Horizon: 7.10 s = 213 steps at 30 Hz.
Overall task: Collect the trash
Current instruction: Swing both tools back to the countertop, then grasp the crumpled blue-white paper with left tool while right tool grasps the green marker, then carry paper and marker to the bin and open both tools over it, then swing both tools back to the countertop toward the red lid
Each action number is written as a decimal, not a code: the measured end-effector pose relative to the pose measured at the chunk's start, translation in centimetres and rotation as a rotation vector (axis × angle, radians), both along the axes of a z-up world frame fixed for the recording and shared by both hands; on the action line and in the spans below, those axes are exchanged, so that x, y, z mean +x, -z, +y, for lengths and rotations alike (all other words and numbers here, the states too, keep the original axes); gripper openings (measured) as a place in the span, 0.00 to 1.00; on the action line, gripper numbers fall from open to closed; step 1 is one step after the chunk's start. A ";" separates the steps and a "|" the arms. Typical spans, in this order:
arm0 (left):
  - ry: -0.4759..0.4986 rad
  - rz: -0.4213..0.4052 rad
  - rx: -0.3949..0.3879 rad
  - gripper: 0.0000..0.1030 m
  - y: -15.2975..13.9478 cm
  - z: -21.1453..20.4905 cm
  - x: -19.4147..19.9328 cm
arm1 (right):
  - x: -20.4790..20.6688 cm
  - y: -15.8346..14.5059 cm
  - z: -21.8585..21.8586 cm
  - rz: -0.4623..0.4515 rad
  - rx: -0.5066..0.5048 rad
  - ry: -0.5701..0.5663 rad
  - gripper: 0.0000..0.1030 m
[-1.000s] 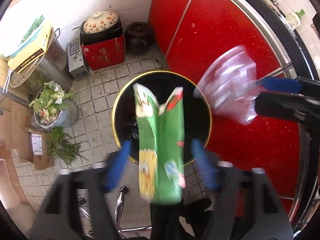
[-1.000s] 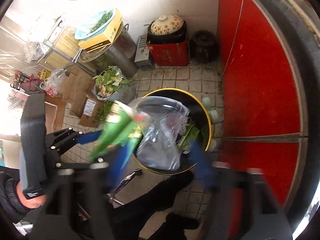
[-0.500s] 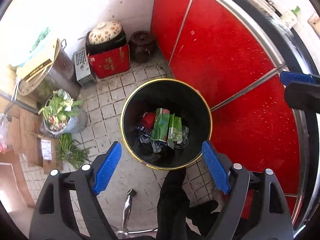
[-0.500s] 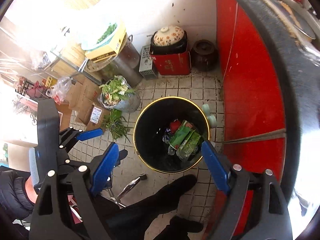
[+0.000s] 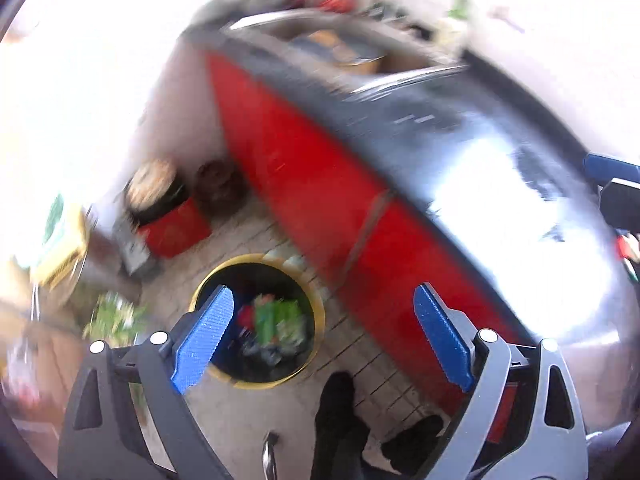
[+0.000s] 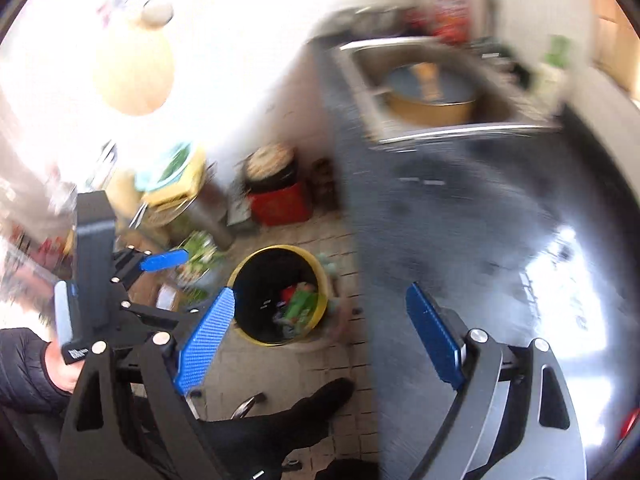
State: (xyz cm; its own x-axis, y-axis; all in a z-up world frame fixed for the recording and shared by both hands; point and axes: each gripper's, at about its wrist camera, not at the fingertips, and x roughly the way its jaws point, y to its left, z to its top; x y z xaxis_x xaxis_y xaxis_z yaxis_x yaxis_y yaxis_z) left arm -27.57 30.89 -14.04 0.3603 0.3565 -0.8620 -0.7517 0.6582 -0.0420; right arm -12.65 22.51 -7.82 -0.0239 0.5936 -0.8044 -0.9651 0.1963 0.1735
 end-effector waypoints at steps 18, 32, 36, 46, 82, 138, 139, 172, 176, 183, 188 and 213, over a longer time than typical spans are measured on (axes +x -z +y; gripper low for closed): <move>0.762 -0.139 0.046 0.88 -6.1 -23.5 25.8 | 15.2 -3.2 -37.4 -0.080 0.113 0.835 0.83; 0.929 -0.112 0.064 0.88 -5.7 -29.5 30.9 | 17.0 -1.4 -44.5 -0.054 0.112 0.973 0.82; 0.935 -0.099 0.057 0.88 -5.3 -29.0 32.5 | 18.0 -1.1 -43.8 -0.049 0.101 0.962 0.83; 1.106 -0.048 0.149 0.88 -3.9 -29.7 40.0 | 22.3 1.6 -42.9 0.022 0.066 0.946 0.83; 1.837 0.058 0.078 0.51 6.9 -32.6 55.4 | 35.2 13.0 -39.7 0.046 -0.171 0.444 0.16; -0.028 0.073 0.010 0.26 -1.0 -0.5 -3.1 | -5.9 5.0 2.8 0.071 -0.073 -0.246 0.14; -0.050 0.067 0.005 0.26 -0.7 0.1 -3.9 | -6.5 5.4 3.8 0.075 -0.076 -0.259 0.14; -0.189 0.082 -0.077 0.82 6.3 8.9 -12.3 | -13.0 12.9 18.0 0.091 -0.217 -0.409 0.77; -0.151 0.089 -0.045 0.82 5.0 8.2 -11.1 | -11.8 11.6 17.0 0.092 -0.195 -0.377 0.77; 0.048 0.067 0.054 0.83 1.0 5.6 -3.8 | -6.1 6.6 11.3 0.090 -0.088 -0.215 0.77; 0.280 0.008 0.111 0.84 -2.4 1.5 5.2 | 0.2 2.8 3.8 0.046 -0.012 -0.023 0.78; 1.076 -0.108 0.099 0.86 -4.8 -34.8 33.1 | 19.7 -0.3 -47.3 -0.056 0.090 1.023 0.79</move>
